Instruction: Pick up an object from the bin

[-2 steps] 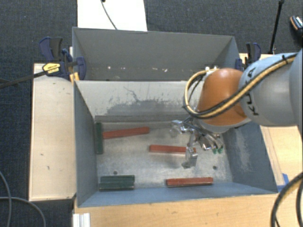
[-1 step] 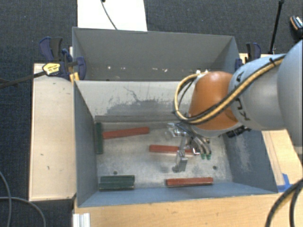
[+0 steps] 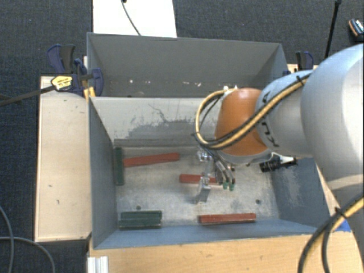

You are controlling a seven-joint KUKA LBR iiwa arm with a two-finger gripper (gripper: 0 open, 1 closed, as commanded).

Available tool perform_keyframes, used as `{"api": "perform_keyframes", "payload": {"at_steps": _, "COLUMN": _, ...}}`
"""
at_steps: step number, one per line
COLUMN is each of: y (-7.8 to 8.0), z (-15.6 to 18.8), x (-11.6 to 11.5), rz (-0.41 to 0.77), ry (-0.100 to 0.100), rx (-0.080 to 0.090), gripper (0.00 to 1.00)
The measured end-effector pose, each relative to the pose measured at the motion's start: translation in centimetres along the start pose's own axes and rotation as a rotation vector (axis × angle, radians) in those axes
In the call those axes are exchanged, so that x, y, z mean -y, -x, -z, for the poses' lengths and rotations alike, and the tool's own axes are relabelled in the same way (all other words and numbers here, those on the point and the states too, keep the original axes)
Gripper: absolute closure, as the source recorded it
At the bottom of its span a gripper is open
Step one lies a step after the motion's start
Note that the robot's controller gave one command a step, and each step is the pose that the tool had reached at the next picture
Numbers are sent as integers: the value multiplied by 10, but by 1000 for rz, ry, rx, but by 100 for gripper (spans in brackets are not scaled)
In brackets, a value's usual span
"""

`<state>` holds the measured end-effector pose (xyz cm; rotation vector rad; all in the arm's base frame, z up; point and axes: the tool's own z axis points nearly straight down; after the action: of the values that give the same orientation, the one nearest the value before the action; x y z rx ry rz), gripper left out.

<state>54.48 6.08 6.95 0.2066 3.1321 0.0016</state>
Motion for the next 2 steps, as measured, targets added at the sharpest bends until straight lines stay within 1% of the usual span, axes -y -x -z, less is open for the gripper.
{"api": "perform_keyframes", "payload": {"at_steps": 1, "y": 1, "z": 0, "x": 0, "rz": 5, "ry": -1, "rx": 2, "gripper": 0}}
{"api": "perform_keyframes", "payload": {"at_steps": 2, "y": 1, "z": 1, "x": 0, "rz": 9, "ry": -1, "rx": 1, "gripper": 100}}
